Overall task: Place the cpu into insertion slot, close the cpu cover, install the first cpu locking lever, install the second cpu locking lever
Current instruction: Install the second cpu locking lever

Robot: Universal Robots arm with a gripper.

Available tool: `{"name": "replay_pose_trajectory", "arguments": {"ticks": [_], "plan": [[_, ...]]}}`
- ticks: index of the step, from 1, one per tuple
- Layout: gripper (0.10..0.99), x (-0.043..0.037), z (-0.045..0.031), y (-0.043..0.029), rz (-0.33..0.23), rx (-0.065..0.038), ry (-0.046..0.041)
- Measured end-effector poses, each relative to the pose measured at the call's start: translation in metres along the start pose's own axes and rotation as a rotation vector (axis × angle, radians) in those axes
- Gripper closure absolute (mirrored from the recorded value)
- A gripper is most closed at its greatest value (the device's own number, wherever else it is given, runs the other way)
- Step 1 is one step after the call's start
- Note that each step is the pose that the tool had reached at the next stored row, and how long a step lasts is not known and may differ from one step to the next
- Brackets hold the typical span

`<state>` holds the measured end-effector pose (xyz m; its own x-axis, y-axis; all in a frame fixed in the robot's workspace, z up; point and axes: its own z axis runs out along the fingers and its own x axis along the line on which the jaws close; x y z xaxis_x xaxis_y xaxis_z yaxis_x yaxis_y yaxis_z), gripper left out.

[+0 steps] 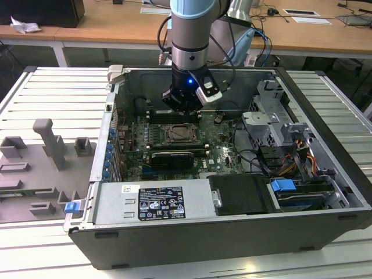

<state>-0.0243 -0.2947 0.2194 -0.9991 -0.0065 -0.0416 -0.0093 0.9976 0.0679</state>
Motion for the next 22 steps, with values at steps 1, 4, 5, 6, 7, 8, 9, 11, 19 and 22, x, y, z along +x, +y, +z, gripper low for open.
{"name": "replay_pose_trajectory", "arguments": {"ticks": [1, 4, 5, 6, 7, 8, 9, 11, 19, 22], "plan": [[0.98, 0.0, -0.0001, -0.0006, 0.0, 0.0, 0.0001], [0.98, 0.0, -0.0002, -0.0014, 0.0, 0.0, 0.0001], [0.98, 0.0, -0.0003, -0.0015, 0.0, 0.0, 0.0001], [0.98, 0.0, -0.0005, -0.0017, 0.0, 0.0, 0.0], [0.98, 0.0, -0.0005, -0.0018, 0.0, 0.0, 0.0], [0.98, 0.0, -0.0005, -0.0019, 0.0, 0.0, 0.0], [0.98, 0.0, -0.0007, -0.0019, 0.0, 0.0, 0.0001], [0.98, -0.0001, -0.0026, -0.0018, 0.0, 0.0, 0.0001], [0.98, -0.0003, -0.0077, -0.005, 0.0, 0.0, 0.0], [0.98, -0.0003, -0.0083, -0.0074, 0.0, 0.0, 0.0001]]}}
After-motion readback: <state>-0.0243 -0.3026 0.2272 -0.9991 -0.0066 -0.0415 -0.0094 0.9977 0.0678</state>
